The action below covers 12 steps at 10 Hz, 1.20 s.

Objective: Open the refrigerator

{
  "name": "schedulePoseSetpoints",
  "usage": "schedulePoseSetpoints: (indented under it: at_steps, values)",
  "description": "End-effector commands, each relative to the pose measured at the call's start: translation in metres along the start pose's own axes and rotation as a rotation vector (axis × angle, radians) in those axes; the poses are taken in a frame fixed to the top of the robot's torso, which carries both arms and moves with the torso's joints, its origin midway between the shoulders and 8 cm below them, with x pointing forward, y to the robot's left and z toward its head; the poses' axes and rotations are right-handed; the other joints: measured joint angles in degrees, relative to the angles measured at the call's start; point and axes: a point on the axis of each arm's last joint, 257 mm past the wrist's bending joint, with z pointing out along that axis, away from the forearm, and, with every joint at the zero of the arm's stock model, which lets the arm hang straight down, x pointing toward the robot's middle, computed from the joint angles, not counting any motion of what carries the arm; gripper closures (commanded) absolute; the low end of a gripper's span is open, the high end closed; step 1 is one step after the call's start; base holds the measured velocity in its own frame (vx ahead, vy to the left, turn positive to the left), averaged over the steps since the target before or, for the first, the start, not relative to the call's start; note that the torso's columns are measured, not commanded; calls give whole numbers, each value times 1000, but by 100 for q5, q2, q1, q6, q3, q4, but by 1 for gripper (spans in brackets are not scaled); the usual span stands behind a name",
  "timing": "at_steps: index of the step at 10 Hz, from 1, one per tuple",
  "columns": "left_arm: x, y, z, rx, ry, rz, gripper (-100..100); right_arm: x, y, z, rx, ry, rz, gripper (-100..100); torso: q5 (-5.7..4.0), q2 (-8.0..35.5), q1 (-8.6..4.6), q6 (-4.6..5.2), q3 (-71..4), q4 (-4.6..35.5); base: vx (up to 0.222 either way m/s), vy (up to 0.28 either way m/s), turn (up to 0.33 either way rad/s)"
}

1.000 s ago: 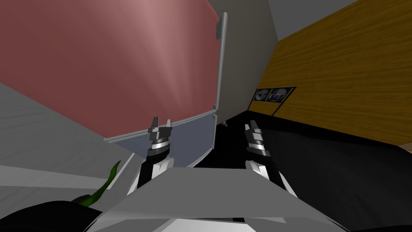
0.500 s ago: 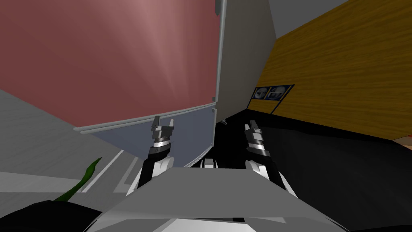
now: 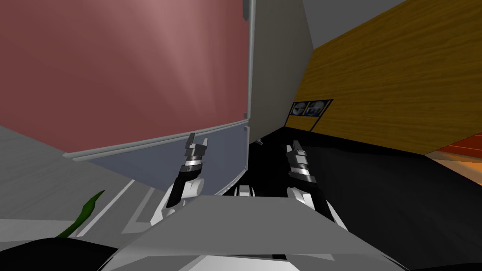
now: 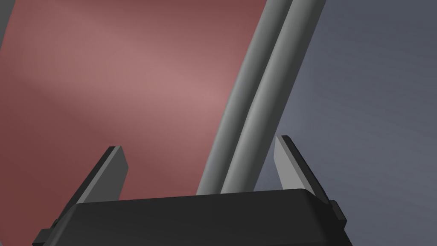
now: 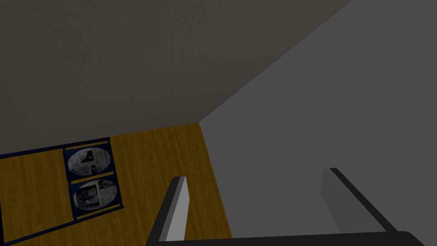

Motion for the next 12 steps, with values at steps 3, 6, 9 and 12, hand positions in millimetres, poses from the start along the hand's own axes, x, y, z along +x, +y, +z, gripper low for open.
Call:
schedulePoseSetpoints:
  at_steps: [3, 6, 9, 12]
  values:
    - [1, 24, 22, -68, 15, -19, -100, 0, 0, 0, 0, 0, 0, 0, -1, 2, -3, 0, 1, 1, -13, -31, -100]
    - [-2, 38, 38, -112, 10, -34, -100, 0, 0, 0, 0, 0, 0, 0, -1, 1, -2, -1, 1, 0, -12, -34, -124]
    - [-5, 48, 46, -145, -2, -41, -100, 0, 0, 0, 0, 0, 0, 0, -1, 1, -5, 4, 1, 0, -11, -28, -86]
    - [-11, 59, 64, -177, -23, -58, -100, 0, 0, 0, 0, 0, 0, 0, -1, 1, -3, 0, 1, 0, -12, -33, -107]
